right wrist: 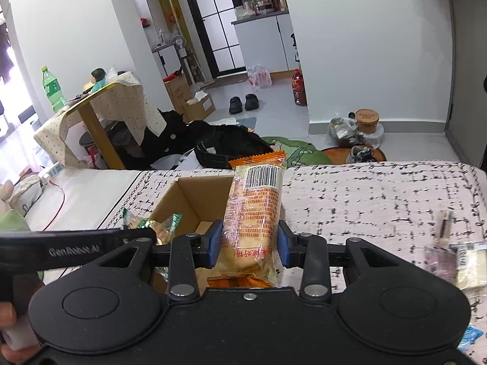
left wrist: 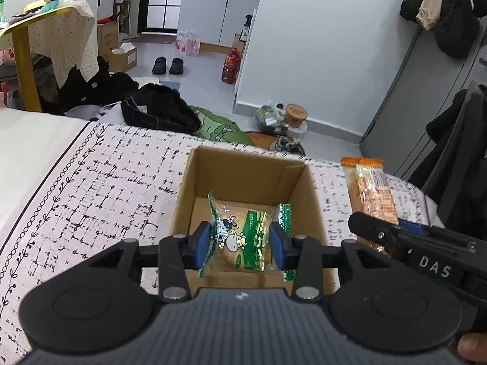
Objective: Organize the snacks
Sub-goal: 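Carry the green cake pack in the left tool while the right carries the orange bread pack to the box, then open both tools over the box, dropping both packs inside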
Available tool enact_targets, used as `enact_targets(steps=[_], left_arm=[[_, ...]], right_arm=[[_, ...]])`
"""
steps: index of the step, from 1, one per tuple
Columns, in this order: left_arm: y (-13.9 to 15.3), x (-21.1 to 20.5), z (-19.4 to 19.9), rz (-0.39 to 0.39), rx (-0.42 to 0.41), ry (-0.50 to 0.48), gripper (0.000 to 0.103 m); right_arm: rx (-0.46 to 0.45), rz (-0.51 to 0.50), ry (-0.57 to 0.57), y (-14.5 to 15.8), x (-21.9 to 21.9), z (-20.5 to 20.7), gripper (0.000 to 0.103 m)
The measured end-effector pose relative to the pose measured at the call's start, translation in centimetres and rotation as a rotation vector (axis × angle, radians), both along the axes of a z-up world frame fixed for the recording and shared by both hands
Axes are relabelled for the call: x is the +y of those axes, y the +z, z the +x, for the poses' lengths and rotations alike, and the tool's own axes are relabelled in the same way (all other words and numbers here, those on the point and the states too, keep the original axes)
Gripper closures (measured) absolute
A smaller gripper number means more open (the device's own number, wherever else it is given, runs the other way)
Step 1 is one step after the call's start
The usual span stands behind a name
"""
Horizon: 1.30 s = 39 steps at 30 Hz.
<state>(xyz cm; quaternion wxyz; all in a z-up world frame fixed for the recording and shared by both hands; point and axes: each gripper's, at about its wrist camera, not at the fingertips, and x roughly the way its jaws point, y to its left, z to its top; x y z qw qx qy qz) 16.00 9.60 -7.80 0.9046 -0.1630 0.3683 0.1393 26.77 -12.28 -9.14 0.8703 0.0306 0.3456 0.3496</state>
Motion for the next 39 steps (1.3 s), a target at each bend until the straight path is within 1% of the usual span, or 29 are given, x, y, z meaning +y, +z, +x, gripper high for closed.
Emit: enact_targets(steps=[2,3,7,9,12,13,14,15,16,18,20,25,29,31,33,36,37,39], left_arm=[[-0.4,0.2,0.4,0.009,0.004,-0.03,0.061],[-0.6,0.4,0.4,0.009,-0.001,-0.029,0.06],[-0.8,1.6,0.0,-0.032,0.004,0.036,0.057],[-0.5,2.1,-0.5,-0.04,-0.001,0.055,0.05],[0.0,2.5,-1.0,-0.033,-0.007,0.07,0.045],[0.2,2.5,-1.1,-0.03,-0.009,0.071,0.043],[0.2,2.5,-1.2,-0.029,-0.01,0.073,0.039],[0.2,2.5,-1.2,-0.03,-0.011,0.076,0.036],[0.2,2.5,-1.2,-0.031,-0.01,0.077,0.035],[0.3,2.4,-1.2,-0.038,-0.008,0.073,0.032],[0.2,2.1,-1.1,-0.052,-0.005,0.061,0.031],[0.2,1.2,-0.9,-0.061,0.013,0.051,0.027],[0.0,0.3,-0.7,-0.062,0.028,0.047,0.024],[0.0,-0.3,-0.6,-0.045,0.036,0.045,0.02],[0.0,-0.9,-0.6,-0.022,0.034,0.043,0.012],[0.2,-1.8,-0.4,0.001,0.034,0.037,0.005],[0.3,-2.0,-0.4,0.003,0.03,0.034,0.005],[0.5,-2.4,-0.4,0.007,0.023,0.031,0.0]], right_arm=[[0.017,-0.004,0.003,-0.2,0.6,0.1,0.067],[0.025,-0.01,0.004,-0.2,1.0,0.2,0.067],[0.048,-0.029,0.014,-0.4,2.3,0.5,0.067],[0.063,-0.024,0.013,-0.6,2.6,0.7,0.067],[0.088,-0.012,0.024,-1.0,3.0,0.7,0.066],[0.096,-0.005,0.036,-1.0,3.2,0.7,0.064],[0.1,0.001,0.047,-1.0,3.2,0.6,0.061],[0.101,0.004,0.054,-1.0,3.2,0.5,0.056],[0.096,0.005,0.052,-0.9,3.1,0.3,0.044],[0.081,0.002,0.037,-0.6,2.6,0.1,0.039],[0.084,-0.003,0.02,-0.4,1.9,0.2,0.038],[0.071,-0.012,-0.047,-0.1,-0.7,0.4,0.023],[0.048,-0.027,-0.104,0.2,-2.9,0.5,0.017],[0.037,-0.044,-0.119,0.3,-3.5,0.5,0.012],[0.017,-0.071,-0.134,0.4,-4.2,0.4,0.008],[0.012,-0.073,-0.14,0.5,-5.3,0.3,0.006],[0.012,-0.071,-0.14,0.5,-5.7,0.2,0.005],[0.008,-0.073,-0.14,0.6,-6.3,0.1,0.004]])
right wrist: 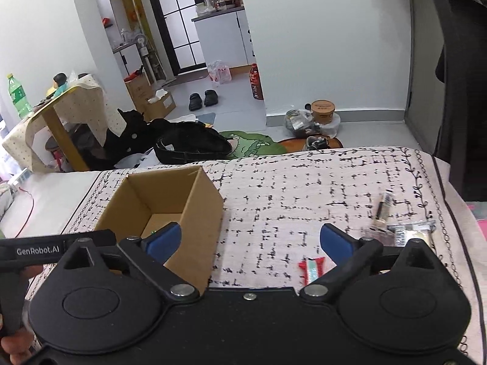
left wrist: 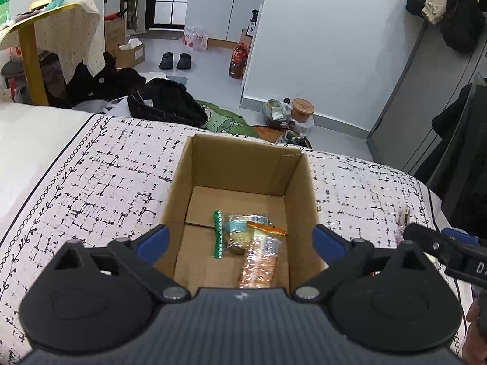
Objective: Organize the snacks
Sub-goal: 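Open both tools over the box, dropping both packs inside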
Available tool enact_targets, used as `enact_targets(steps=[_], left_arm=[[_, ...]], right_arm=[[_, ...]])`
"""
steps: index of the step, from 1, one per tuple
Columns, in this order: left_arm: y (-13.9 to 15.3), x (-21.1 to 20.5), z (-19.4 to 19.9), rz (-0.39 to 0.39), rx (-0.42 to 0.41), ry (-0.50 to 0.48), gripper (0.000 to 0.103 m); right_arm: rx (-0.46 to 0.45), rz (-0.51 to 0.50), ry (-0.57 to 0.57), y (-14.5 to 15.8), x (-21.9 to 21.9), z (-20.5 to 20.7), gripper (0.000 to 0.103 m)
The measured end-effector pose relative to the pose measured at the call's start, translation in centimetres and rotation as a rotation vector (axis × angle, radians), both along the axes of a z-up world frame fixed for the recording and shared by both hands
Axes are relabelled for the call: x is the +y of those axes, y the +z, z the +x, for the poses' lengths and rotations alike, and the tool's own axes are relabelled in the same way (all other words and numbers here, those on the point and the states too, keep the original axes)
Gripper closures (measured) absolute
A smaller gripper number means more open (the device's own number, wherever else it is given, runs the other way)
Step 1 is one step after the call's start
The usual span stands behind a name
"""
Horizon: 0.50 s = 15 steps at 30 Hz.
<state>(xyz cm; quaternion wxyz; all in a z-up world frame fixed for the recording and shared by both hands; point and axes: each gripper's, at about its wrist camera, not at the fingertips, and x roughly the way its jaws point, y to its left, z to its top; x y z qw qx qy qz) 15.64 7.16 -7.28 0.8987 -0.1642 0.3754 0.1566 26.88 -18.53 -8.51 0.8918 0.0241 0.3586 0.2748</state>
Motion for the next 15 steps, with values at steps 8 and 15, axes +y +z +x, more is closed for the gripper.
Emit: enact_targets(steps=[8,15], left_arm=[[0.5,-2.2,0.5,-0.017,-0.03,-0.051,0.0],[0.3,-5.1,1.0,-0.025,-0.031,-0.11,0.0]], right_arm=[[0.014,0.013,-0.055,-0.7,-3.9,0.0,0.0],[0.034,0.015,-0.12,-1.4,-7.8,-0.3,0.0]])
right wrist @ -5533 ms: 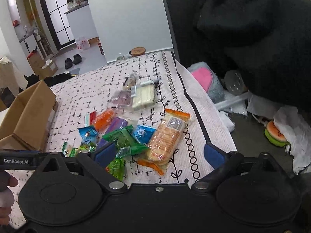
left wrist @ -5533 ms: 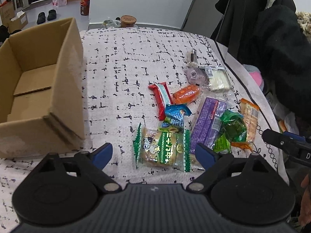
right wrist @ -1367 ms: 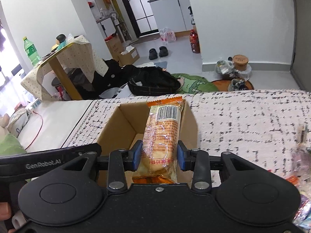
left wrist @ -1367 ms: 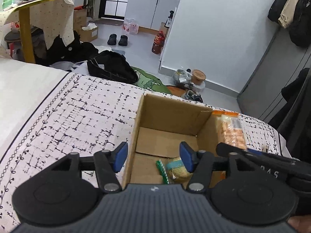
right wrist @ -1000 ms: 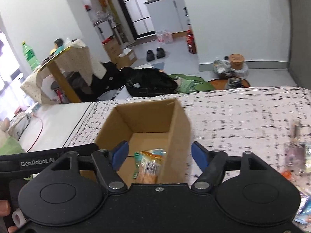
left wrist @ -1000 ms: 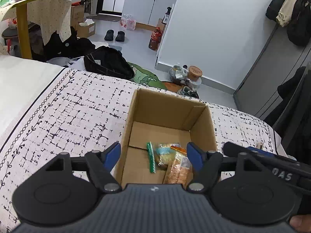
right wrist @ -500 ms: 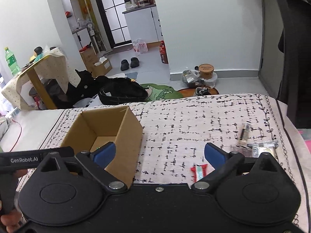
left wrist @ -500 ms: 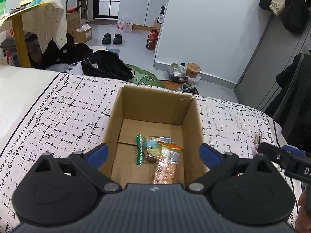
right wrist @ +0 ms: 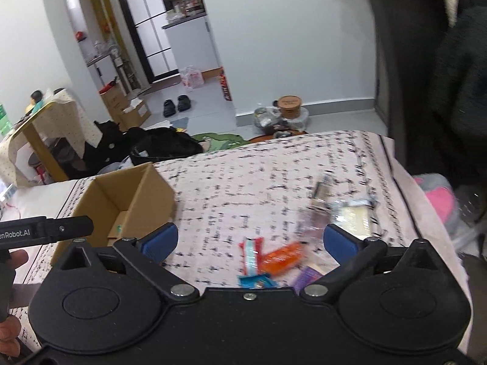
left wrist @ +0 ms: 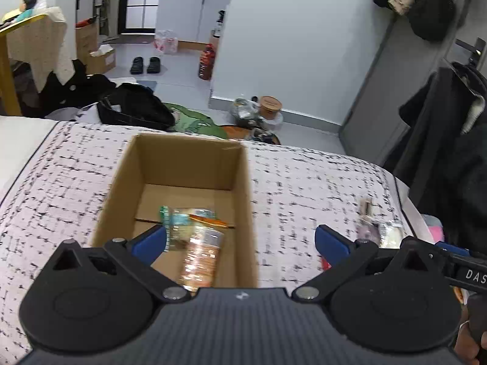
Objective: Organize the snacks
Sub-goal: 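Open both tools over the box, dropping both packs inside, then grasp the purple bar with the left tool while the right grasps the green candy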
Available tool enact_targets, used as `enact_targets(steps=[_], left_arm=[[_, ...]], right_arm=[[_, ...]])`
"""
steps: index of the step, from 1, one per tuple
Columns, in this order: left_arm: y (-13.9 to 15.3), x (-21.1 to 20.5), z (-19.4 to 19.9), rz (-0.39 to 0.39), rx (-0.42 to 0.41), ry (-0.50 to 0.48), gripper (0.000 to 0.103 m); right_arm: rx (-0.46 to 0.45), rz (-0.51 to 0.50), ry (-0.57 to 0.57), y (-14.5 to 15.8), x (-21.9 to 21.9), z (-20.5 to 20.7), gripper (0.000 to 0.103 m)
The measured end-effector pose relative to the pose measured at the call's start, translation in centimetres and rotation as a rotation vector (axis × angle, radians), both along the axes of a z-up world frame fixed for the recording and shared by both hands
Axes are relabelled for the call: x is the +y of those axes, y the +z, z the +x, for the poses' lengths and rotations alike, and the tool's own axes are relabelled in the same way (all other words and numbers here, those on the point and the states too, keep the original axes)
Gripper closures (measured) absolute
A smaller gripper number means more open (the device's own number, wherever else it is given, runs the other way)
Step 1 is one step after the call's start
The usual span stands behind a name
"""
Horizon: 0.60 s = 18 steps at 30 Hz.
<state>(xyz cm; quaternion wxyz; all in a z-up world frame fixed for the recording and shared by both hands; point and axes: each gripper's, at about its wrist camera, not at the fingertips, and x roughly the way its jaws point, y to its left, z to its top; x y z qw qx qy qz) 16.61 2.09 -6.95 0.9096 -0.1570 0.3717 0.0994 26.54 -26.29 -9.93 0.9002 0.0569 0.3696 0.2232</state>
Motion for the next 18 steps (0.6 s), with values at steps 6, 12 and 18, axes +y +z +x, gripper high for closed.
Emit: enact_targets(steps=[6,12,18], left_arm=[[-0.1,-2.9,0.6,-0.017,0.005,-0.078,0.0],[-0.9,-5.2,1.1,-0.057,0.032,-0.135,0.0],[-2.2,-7.5,1.6,-0.064,0.043,-0.198,0.0]], right_arm=[[0.023,0.003,-0.04,-0.9,-2.7,0.0,0.0],[0.034,0.0,-0.068,-1.8,-4.7,-0.6,0.001],[0.072,0.001,-0.09,-3.1,-6.4,-1.3,0.012]])
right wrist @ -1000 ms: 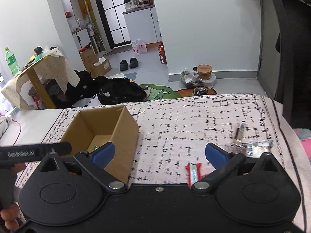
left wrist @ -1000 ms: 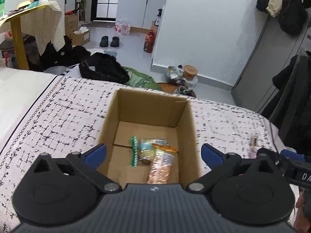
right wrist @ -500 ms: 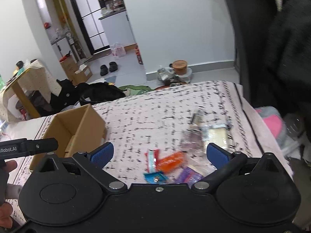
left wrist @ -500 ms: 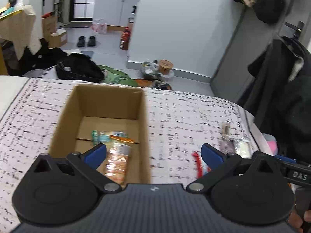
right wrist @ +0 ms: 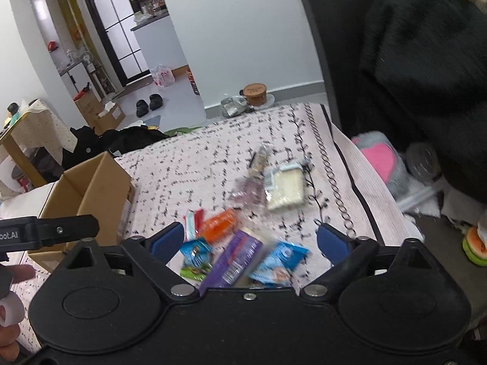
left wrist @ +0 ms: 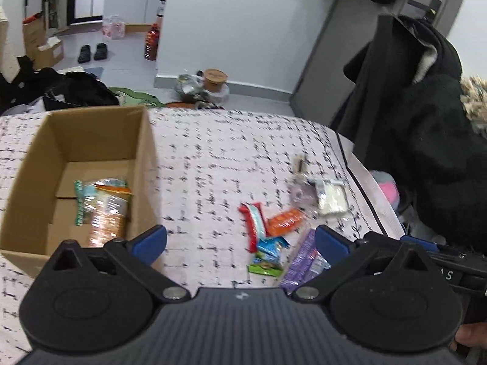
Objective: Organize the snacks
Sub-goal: 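Grasp the purple bar with the left tool while the right grasps the green candy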
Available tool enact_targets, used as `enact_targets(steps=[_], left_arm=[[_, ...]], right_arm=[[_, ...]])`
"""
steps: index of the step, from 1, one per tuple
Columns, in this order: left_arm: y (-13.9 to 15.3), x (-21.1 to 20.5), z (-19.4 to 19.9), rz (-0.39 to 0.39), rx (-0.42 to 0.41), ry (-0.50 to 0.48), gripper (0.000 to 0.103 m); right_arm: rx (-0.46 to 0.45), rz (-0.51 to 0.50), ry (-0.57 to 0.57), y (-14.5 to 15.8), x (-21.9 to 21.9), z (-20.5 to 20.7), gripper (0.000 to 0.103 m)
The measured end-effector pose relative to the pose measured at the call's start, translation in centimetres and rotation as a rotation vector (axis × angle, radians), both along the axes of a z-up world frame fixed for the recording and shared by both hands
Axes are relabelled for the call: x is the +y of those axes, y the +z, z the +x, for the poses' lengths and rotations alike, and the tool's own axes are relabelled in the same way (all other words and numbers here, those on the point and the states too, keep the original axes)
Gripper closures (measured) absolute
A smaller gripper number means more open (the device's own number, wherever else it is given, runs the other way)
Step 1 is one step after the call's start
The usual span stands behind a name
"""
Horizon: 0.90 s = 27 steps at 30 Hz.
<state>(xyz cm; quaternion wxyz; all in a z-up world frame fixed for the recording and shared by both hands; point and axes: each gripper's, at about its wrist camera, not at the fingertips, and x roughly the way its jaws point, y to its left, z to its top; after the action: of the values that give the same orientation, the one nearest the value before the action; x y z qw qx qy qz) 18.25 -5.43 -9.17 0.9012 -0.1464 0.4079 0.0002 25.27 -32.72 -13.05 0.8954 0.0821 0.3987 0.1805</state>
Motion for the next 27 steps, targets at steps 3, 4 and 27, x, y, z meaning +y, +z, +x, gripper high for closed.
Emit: enact_targets(steps=[3,4,27], left_arm=[[-0.9,-0.9,0.3,-0.009,0.013,-0.022,0.002],[-1.3,-1.1,0.5,-0.017,0.017,-0.031,0.003],[-7.6,-6.2,3.1,-0.06,0.135,-0.179,0.036]], right_arm=[[0.031,0.0,0.0,-1.0,-0.4,-0.4,0.017],[0.04,-0.005,0.005,-1.3,-0.5,-0.6,0.02],[0.187,-0.039,0.054,-7.3,-1.4,-2.0,0.074]])
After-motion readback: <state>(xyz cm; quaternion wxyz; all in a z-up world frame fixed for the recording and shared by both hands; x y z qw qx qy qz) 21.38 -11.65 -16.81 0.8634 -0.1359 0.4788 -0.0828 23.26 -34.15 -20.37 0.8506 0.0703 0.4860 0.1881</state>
